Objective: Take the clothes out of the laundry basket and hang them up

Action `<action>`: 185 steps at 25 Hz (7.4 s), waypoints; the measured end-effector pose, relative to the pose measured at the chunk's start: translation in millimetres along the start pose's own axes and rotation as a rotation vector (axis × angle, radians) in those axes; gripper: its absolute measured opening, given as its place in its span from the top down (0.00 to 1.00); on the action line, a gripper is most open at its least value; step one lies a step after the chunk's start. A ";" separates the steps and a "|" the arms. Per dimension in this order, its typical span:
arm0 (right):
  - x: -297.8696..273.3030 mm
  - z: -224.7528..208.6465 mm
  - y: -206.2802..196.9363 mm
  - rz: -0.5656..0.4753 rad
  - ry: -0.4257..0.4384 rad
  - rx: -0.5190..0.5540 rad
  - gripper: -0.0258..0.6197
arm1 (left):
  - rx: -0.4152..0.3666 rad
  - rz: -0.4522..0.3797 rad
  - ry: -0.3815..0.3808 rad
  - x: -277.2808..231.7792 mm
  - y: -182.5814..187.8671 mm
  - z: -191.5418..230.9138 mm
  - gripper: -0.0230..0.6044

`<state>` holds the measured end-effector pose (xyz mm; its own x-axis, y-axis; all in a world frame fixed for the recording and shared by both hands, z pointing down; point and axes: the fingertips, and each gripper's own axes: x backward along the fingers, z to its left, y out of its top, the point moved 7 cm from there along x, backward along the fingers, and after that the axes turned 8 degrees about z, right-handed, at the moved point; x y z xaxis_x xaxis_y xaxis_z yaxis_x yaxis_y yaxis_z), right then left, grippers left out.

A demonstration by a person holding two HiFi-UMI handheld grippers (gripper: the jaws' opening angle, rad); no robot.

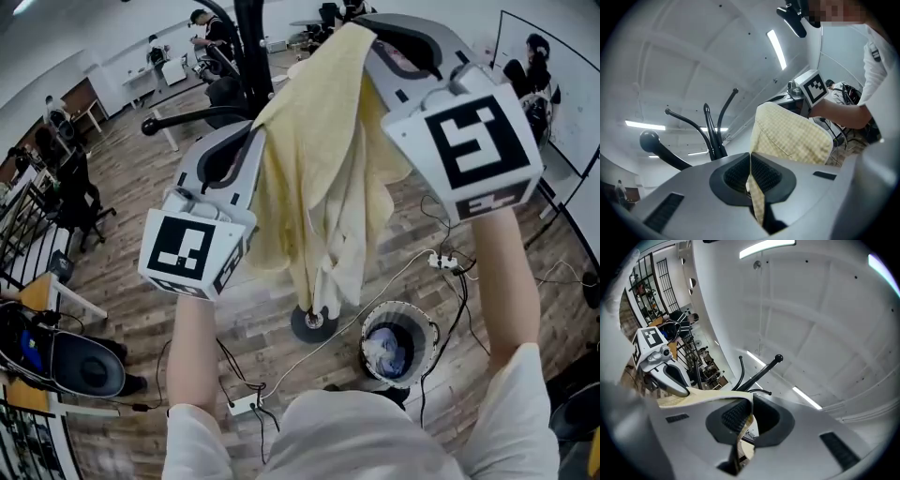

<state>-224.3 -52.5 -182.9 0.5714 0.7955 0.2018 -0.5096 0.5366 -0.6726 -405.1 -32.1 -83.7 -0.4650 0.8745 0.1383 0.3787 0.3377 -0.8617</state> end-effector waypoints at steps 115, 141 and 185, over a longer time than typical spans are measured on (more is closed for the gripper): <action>78.3 166.8 -274.8 0.367 0.277 -0.415 0.82 | 0.266 0.209 -0.099 52.3 -170.2 -100.8 0.76; 276.9 208.9 -386.4 0.638 0.151 -0.743 0.93 | 0.450 0.402 -0.535 12.4 -211.7 -335.3 0.87; 480.0 422.4 -640.4 1.169 0.484 -1.139 0.95 | 0.531 1.038 -0.809 -3.5 -428.9 -663.8 0.91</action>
<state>104.6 104.6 645.4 0.4927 0.3229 -0.8081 -0.2067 -0.8586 -0.4691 -34.6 51.2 609.5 -0.5570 0.1422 -0.8183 0.5694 -0.6518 -0.5009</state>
